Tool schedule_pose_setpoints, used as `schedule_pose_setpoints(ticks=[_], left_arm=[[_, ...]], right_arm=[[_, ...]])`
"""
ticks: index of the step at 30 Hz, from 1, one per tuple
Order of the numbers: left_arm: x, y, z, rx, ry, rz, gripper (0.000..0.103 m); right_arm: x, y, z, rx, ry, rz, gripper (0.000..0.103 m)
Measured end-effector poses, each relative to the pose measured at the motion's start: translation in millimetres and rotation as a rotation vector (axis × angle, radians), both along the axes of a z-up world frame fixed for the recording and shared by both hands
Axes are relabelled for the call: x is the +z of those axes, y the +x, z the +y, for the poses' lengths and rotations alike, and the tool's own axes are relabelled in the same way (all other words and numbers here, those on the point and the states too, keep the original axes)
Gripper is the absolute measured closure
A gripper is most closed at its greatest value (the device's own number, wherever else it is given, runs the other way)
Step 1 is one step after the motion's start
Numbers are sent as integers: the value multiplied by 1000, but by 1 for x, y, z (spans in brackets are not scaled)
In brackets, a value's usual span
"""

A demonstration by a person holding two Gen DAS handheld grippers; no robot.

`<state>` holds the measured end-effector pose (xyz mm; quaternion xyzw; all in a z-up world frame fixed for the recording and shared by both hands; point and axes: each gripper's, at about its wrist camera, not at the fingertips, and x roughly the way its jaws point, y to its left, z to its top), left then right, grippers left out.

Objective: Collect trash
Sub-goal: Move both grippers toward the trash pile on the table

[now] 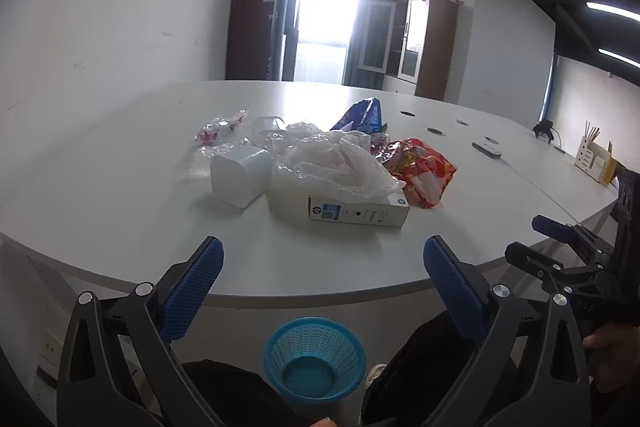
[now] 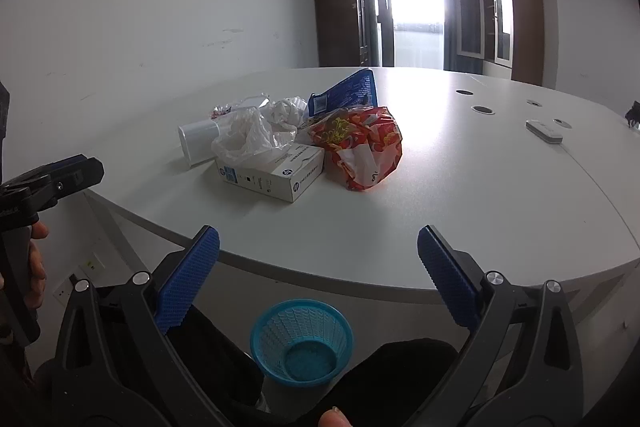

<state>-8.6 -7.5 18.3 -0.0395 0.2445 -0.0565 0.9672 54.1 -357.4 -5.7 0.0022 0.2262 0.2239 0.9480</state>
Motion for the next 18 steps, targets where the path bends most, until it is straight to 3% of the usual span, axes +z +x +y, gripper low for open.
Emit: schedule_pose_setpoints(ticks=[5,12,18], left_arm=[[-3,5,-2,13,1,3,5],[-2,10,-3,16,8,-54,5],[-1,32,3,30,-16,-20,5]], right_arm=[[-5,9,-1,9,26,16,8],[-6,23,-4,-13,19,-11,8],[-7,33,2,-7,1,-6,8]])
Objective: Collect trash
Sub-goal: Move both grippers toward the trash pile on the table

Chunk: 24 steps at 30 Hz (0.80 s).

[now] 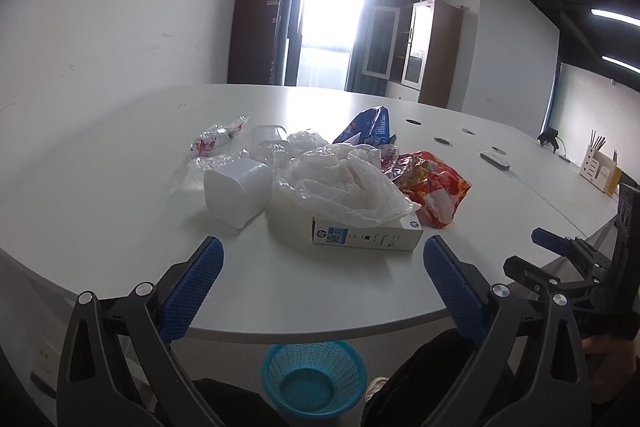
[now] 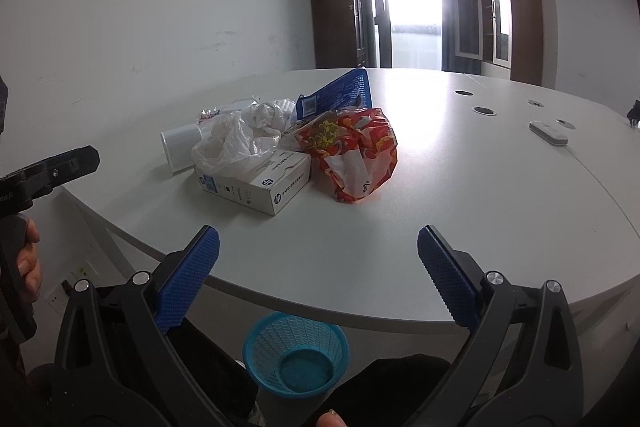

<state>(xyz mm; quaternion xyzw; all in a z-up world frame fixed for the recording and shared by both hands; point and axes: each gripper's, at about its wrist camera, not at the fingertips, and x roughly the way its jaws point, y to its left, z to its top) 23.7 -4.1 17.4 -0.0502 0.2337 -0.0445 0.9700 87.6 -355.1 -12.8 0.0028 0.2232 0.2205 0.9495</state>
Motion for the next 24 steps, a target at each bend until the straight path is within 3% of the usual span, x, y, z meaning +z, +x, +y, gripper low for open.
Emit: schedule_pose_setpoints(ticks=[10,24], left_arm=[[-14,15,18,49,-1,52,5],[-8,8,19,34,-3,25,5]], right_arm=[[7,20,9,5,-9,14,8],[8,35,4,-49,-9,25,8]])
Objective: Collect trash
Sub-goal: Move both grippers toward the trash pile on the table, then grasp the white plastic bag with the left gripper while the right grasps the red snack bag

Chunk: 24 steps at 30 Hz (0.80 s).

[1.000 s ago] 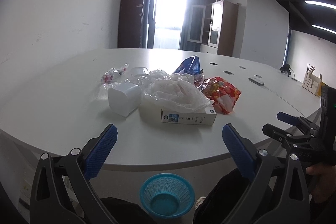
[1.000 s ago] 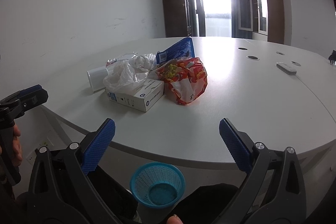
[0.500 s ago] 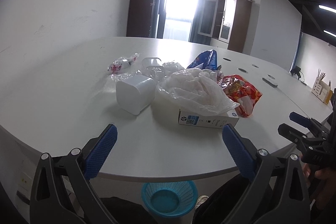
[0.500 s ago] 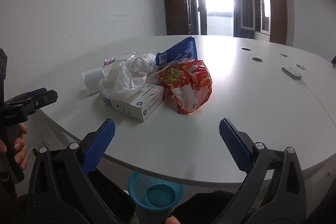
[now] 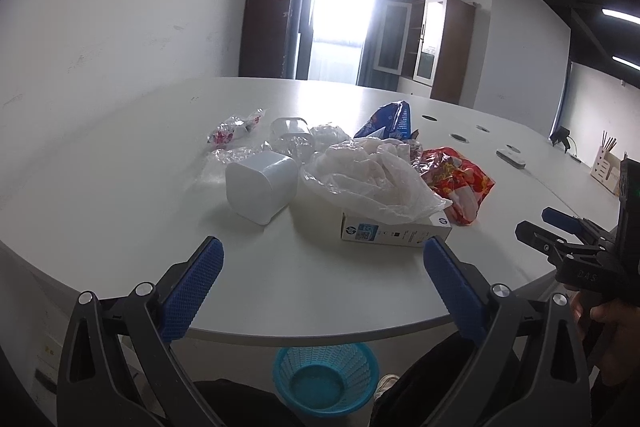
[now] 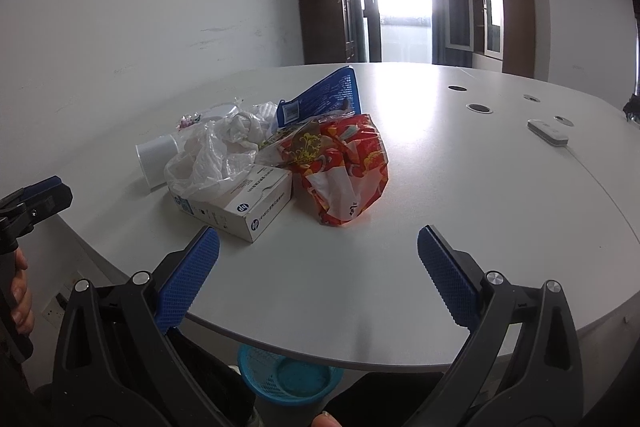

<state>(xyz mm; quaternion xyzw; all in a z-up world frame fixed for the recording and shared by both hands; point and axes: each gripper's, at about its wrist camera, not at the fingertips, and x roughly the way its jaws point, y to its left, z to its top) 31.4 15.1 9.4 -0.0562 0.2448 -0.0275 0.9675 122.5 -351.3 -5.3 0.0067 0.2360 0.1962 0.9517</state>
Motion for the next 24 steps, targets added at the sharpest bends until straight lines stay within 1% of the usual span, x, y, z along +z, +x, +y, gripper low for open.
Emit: schedule_pose_setpoints(ticks=[2,6,12,14,16,17,19,22,24], left_arm=[[0,1,1,-1,-9,-3,5],[-1,6,-2,2,16,-4,5],[3,24,-4,-10,27,-9,5],[6,30,-8,3,63,-19,5],[7,40,-16,-5,103,-18,5],[8,45,-18,-6,112,-15,5],[10,58,-21,-5,101,-10,5],[10,83,-23,-10,74,22,5],[8,100,-28,-31,67,46,6]], right_arm=[[0,3,-1,-3,-4,1,8],[2,12,-5,-9,-4,3,8],[-3,31,-9,0,-1,33,8],[-5,38,-11,0,4,44,8],[-5,45,-12,1,6,55,8],[-5,49,-11,1,0,60,8],[-3,58,-9,-4,-27,72,8],[4,72,-8,-1,-28,80,8],[6,83,-8,4,-26,90,9]])
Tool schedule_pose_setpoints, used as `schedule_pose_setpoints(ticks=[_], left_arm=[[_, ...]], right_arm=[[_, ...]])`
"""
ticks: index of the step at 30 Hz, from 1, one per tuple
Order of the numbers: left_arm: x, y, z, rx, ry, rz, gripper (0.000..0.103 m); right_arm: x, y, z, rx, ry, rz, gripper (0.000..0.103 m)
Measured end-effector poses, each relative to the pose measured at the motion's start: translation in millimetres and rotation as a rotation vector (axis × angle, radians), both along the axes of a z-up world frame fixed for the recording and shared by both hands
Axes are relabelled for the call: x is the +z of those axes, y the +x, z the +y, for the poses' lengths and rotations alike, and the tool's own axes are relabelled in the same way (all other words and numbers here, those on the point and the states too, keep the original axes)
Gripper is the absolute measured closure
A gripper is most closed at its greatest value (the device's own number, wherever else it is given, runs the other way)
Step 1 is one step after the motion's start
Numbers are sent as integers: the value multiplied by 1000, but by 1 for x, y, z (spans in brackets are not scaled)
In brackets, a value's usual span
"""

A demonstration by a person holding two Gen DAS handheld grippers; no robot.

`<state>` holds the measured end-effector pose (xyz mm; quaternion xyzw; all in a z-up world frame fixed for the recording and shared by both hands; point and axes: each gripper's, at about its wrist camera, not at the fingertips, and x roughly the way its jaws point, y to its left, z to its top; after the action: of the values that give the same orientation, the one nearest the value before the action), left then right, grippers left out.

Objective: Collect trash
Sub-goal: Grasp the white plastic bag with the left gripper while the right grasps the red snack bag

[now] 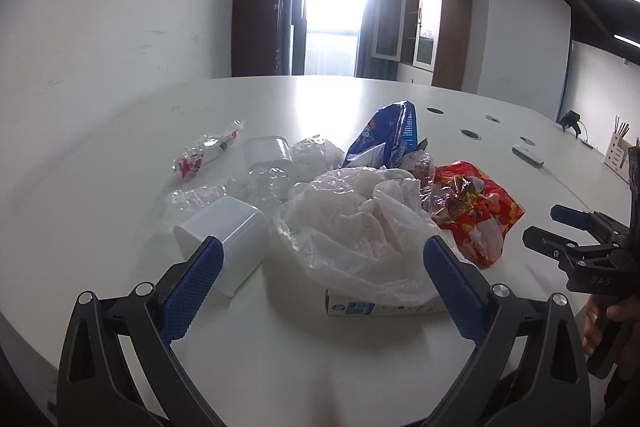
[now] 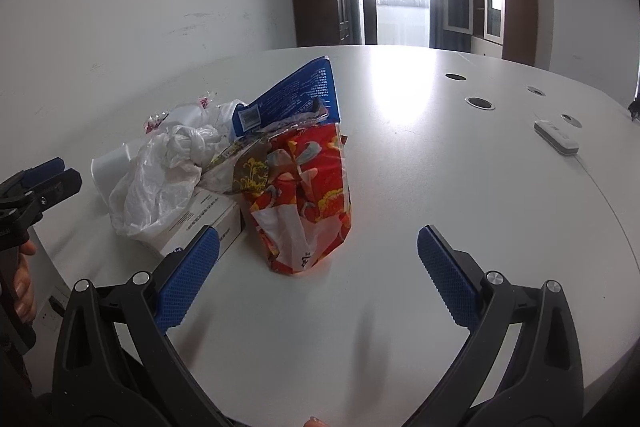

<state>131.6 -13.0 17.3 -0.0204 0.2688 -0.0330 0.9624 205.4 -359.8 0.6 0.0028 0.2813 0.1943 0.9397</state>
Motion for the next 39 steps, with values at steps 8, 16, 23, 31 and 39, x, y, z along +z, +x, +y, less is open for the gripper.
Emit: schedule_pose_setpoints(ticks=[8,16,23,31,39], left_arm=[[-20,41,-20,-44,-3,96,20],[-31,54,-26,-52,-9,153,82],[-7,35,-22,-26,-23,47,94],[21,-4,-15,-23,-74,-49,95],[34,-65,-7,-37,-117,-106,95]], right_arm=[[-10,43,1,33,44,108,37],[-14,54,10,78,47,159,88],[-2,30,-7,-1,48,82,98],[20,-7,-31,-102,5,-28,99],[40,-59,-49,-82,32,-89,99]])
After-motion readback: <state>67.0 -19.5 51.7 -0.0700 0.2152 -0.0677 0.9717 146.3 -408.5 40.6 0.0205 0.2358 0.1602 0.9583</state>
